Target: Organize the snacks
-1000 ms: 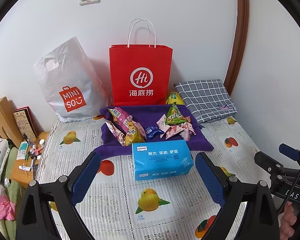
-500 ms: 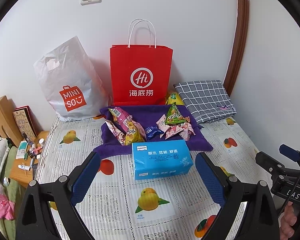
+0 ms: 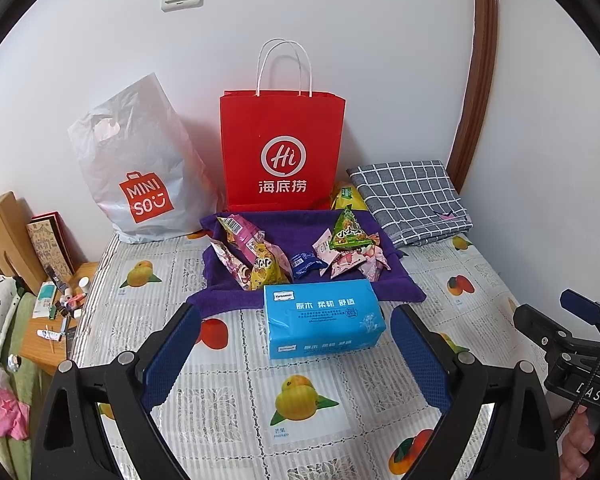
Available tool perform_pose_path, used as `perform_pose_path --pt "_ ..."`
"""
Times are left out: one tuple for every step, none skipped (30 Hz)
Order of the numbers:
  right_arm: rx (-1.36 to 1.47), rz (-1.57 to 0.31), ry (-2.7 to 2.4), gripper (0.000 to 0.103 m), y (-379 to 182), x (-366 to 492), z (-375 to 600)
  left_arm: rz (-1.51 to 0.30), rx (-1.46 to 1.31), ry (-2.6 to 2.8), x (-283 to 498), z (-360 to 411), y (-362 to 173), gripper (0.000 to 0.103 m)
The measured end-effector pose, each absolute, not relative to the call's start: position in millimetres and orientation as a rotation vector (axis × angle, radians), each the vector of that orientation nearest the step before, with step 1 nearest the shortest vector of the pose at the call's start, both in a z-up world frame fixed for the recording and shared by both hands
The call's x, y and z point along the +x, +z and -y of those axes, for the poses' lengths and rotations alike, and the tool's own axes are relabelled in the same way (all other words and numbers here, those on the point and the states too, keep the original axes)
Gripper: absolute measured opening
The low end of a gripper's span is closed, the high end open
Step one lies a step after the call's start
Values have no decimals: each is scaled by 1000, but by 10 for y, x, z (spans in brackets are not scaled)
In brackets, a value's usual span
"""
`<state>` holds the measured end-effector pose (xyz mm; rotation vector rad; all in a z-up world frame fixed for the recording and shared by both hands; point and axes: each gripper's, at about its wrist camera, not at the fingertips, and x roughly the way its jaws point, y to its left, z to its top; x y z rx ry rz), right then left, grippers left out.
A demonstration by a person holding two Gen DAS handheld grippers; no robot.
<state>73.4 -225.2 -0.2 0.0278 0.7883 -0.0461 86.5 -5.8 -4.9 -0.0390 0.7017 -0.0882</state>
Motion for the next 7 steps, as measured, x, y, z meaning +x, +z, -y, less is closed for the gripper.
perform_pose_path --pt "27 -788 -46 97 2 726 2253 -701 -39 -88 861 58 -48 96" --pt "27 -788 -46 97 3 724 2254 -701 -39 -87 861 60 -48 96" --pt "28 -787 -46 97 2 724 2254 -702 -40 -87 862 61 -49 96" --pt "28 -785 -45 97 10 718 2251 -701 -41 -88 857 60 -48 96" --pt "28 -784 -44 97 14 716 2249 -701 -39 -88 862 61 -49 96" --pt "27 -783 -43 97 17 708 2252 -698 -39 -87 856 61 -47 96" --pt "27 -782 -43 97 21 706 2250 -696 -40 -84 854 59 -45 96"
